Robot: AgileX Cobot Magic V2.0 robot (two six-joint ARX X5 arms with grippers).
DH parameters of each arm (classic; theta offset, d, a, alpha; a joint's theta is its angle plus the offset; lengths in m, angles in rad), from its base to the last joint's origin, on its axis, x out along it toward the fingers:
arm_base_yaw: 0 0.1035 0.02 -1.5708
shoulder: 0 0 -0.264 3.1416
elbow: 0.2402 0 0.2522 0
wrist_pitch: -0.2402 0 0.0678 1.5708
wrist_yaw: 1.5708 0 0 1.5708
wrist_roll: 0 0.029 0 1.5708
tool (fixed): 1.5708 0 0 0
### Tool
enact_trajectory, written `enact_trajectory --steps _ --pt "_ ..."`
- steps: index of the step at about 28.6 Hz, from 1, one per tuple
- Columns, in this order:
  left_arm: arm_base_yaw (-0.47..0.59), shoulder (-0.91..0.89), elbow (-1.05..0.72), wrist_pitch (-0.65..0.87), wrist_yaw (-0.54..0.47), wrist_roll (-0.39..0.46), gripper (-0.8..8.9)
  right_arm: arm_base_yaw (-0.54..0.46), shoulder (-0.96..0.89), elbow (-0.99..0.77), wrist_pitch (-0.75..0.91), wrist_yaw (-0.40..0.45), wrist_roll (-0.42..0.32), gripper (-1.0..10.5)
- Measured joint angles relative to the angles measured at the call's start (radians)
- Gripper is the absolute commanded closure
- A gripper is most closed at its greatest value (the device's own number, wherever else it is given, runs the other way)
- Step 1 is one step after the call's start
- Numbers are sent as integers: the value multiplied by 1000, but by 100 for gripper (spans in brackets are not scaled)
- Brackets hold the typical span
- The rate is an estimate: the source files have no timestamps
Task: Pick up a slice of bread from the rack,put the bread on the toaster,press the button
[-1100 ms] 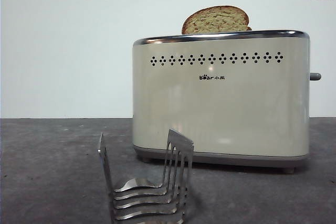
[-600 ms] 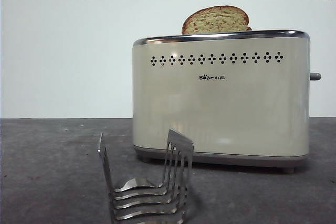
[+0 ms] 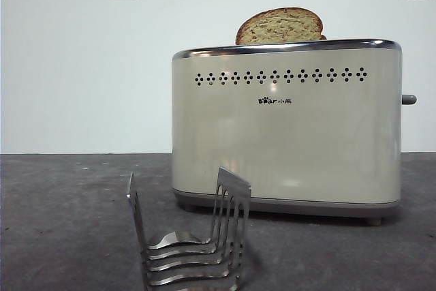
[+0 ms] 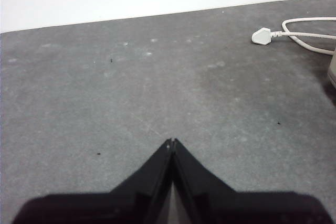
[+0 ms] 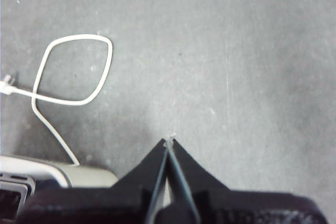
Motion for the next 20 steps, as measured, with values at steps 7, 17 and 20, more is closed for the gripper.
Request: enact_trajectory --steps 7,17,20 --pt "0 23 0 0 0 0 817 11 -342 -288 359 134 -16 946" --pt "0 39 0 0 0 0 817 64 -1097 -1437 1268 133 -32 946" --pt "0 39 0 0 0 0 817 89 -1187 -1595 1275 130 -50 946"
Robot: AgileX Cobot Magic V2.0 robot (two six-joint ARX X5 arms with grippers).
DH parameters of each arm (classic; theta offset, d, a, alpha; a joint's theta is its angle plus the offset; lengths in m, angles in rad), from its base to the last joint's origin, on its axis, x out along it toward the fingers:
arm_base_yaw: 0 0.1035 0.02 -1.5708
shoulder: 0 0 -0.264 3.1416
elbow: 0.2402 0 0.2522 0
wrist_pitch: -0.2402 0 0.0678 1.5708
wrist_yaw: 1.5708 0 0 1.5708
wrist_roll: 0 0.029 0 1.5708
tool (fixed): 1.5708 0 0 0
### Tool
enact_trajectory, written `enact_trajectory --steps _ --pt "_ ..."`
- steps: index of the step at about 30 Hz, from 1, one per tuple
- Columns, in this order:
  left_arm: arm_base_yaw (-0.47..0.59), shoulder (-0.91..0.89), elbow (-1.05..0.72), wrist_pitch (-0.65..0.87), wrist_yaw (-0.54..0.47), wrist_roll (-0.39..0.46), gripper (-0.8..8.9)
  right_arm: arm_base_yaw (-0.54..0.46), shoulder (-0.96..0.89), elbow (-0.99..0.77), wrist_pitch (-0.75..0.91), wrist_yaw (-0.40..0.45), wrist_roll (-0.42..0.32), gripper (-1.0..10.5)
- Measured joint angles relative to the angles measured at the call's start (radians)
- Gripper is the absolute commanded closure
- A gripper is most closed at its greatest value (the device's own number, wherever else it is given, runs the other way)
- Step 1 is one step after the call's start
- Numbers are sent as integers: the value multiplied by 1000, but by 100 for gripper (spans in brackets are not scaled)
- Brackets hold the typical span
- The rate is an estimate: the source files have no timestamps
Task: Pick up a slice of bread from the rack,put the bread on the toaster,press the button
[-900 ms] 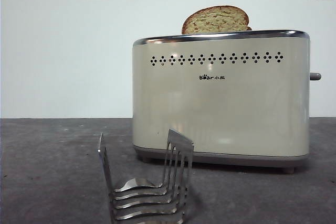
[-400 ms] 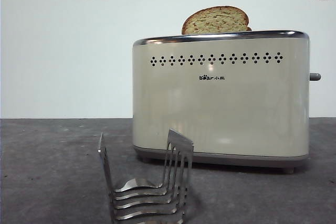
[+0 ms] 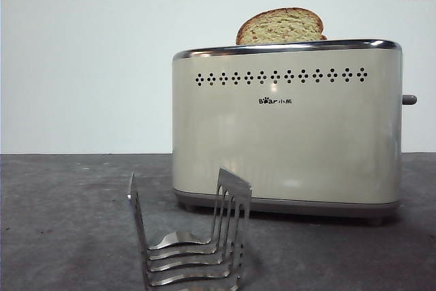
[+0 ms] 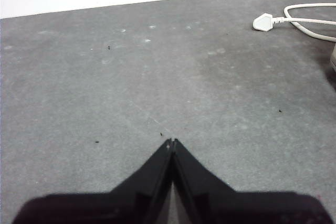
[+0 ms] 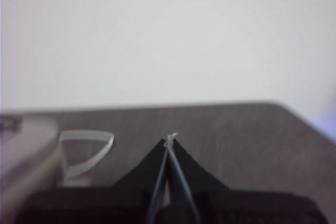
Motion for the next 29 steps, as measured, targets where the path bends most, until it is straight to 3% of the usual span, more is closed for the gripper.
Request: enact_trajectory --steps 7,13,16,29 --pt "0 0 0 0 0 0 817 48 -142 -124 -27 3 -96 946" --pt "0 0 0 0 0 0 817 62 -225 -127 -270 7 -129 946" --pt "0 0 0 0 0 0 817 63 -264 -128 -370 25 -130 946" --pt "0 14 0 0 0 0 817 63 -262 -129 -373 74 -50 946"
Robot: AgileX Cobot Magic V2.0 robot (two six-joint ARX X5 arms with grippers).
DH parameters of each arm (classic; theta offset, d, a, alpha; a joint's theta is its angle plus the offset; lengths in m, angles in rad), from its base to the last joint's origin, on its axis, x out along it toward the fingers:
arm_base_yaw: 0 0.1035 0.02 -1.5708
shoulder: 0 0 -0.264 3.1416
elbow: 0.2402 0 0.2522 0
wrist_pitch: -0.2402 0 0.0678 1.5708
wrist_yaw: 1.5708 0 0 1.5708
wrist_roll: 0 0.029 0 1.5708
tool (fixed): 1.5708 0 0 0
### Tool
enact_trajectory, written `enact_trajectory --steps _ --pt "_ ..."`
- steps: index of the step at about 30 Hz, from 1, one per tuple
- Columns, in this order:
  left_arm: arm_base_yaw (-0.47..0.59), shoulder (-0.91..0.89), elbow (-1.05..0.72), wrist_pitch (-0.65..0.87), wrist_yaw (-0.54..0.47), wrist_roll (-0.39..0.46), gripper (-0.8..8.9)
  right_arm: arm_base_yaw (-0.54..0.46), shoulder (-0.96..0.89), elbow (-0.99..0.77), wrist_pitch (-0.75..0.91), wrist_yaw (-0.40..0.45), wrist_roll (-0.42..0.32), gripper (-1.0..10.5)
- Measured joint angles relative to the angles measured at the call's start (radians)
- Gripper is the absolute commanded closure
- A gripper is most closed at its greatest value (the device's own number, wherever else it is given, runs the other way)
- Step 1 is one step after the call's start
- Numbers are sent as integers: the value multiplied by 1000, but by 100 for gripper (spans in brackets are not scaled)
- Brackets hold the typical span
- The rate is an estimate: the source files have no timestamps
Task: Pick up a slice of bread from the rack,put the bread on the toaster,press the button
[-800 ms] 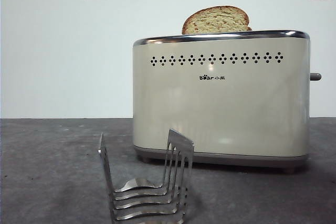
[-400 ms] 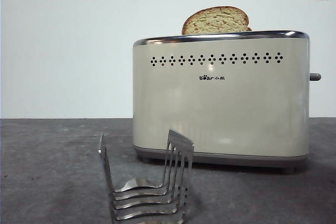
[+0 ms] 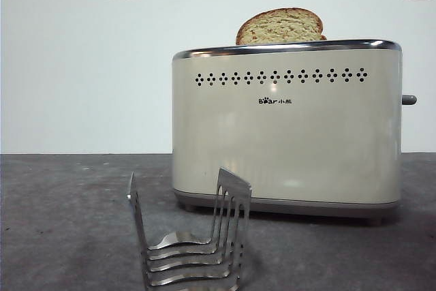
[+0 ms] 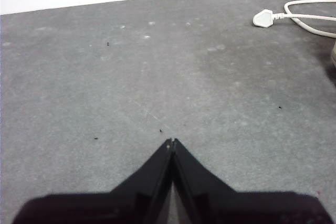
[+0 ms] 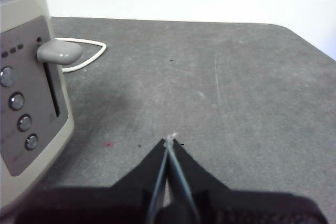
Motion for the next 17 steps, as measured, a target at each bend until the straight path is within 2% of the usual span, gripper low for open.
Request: enact_trajectory --steps 17 --pt "0 18 0 0 0 0 817 0 0 0 0 -11 10 946"
